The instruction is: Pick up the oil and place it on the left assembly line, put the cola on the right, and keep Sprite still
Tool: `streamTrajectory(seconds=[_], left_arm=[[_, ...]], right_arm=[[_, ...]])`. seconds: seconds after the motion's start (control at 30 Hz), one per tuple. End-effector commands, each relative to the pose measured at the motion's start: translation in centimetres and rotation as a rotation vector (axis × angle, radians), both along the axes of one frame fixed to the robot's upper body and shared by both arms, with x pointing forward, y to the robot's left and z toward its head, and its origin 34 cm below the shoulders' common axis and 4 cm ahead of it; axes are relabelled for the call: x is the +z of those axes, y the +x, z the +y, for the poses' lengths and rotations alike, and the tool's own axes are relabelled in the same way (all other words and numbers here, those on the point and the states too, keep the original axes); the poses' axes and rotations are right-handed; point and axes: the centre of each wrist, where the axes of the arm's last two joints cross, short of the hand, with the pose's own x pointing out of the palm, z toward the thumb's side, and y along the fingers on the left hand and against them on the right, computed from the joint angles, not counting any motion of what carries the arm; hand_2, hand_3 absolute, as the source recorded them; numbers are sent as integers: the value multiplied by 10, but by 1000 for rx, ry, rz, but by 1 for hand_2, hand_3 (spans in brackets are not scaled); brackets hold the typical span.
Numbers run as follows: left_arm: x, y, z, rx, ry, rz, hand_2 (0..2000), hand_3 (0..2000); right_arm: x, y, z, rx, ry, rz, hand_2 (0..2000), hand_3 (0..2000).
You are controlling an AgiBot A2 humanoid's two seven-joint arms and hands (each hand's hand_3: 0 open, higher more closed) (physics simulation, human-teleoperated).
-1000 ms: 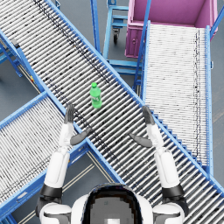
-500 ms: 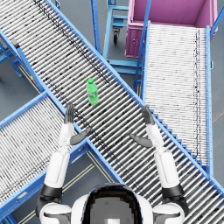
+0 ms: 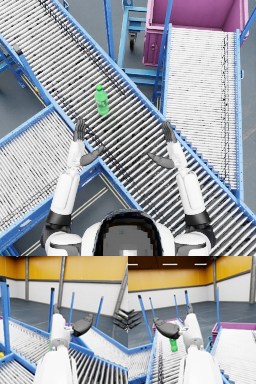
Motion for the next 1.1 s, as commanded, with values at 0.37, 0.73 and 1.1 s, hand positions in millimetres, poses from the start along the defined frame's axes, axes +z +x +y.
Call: streamTrajectory(seconds=[0.37, 0.73, 1.1], left_arm=[[0, 0, 0, 0, 0, 0, 0, 0], [0, 0, 0, 0, 0, 0, 0, 0], [0, 0, 0, 0, 0, 0, 0, 0]], right_arm=[[0, 0, 0, 0, 0, 0, 0, 0], [0, 0, 0, 0, 0, 0, 0, 0], [0, 0, 0, 0, 0, 0, 0, 0]])
